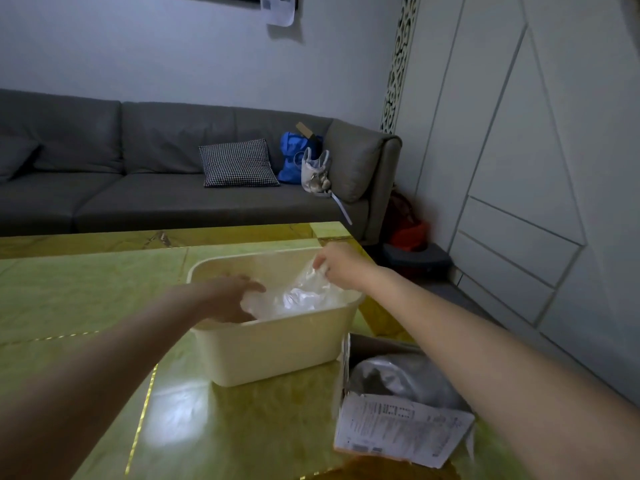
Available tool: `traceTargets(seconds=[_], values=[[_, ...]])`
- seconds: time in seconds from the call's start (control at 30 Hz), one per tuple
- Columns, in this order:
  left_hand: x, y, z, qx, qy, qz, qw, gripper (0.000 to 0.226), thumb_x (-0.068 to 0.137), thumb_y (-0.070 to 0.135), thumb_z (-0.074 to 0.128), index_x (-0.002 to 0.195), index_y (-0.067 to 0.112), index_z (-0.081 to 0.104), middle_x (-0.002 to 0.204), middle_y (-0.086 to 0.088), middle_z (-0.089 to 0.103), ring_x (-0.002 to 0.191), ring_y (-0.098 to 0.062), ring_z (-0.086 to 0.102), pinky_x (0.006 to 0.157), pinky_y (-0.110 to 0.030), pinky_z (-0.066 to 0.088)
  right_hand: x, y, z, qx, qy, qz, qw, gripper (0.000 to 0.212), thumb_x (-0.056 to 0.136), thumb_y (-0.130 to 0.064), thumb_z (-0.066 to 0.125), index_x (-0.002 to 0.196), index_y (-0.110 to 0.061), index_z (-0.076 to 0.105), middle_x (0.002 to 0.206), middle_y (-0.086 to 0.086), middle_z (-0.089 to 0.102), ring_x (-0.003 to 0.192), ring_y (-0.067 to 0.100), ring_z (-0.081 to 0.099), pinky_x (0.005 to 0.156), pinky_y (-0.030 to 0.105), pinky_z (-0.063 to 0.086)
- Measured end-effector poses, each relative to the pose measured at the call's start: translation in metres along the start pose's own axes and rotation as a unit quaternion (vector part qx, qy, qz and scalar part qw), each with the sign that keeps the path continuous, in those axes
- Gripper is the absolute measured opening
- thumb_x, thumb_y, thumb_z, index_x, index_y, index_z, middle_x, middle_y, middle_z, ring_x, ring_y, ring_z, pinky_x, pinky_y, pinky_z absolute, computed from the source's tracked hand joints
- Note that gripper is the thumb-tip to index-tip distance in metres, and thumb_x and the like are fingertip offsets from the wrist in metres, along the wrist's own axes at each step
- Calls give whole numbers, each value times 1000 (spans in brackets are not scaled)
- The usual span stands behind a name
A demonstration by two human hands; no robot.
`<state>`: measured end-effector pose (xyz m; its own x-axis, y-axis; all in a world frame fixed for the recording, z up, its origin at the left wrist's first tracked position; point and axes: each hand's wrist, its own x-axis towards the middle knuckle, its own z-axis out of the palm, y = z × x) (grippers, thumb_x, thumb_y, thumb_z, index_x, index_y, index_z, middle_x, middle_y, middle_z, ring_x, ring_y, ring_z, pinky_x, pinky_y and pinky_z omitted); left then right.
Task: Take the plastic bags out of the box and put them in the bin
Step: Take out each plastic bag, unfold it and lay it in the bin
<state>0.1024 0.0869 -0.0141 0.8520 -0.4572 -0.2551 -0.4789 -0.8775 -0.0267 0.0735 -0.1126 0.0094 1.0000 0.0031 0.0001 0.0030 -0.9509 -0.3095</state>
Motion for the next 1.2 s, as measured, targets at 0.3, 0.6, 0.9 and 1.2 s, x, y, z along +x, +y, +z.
traceTargets(seconds=[0.3,0.6,0.9,1.2], values=[[15,-2,-11,56,-45,11,997,49,86,29,63,132,27,48,129,0,55,114,-20,54,98,-28,42,-1,-17,0,-250,-22,-131,959,32,88,-31,63,114,-13,64,137,7,40,130,28,30,109,47,27],[-33,9,-54,40,277,44,959,41,85,-1,46,115,22,61,128,-2,53,116,-21,51,93,-35,41,-43,-16,-26,-25,-11,-79,997,23,94,-17,54,109,-5,66,113,8,65,105,22,59,87,32,47],[-59,127,-14,-88,158,259,949,28,89,10,51,113,17,63,112,0,66,99,-16,61,88,-29,48,-147,5,-38,-149,-188,67,969,33,89,-33,64,80,-2,61,74,10,62,64,22,58,55,28,47],[-70,140,2,-36,162,277,946,33,89,26,57,122,26,58,119,2,53,112,-17,47,95,-27,40,-167,7,-17,-129,-32,51,990,25,84,-15,66,74,-13,43,85,6,47,83,28,54,58,34,36]])
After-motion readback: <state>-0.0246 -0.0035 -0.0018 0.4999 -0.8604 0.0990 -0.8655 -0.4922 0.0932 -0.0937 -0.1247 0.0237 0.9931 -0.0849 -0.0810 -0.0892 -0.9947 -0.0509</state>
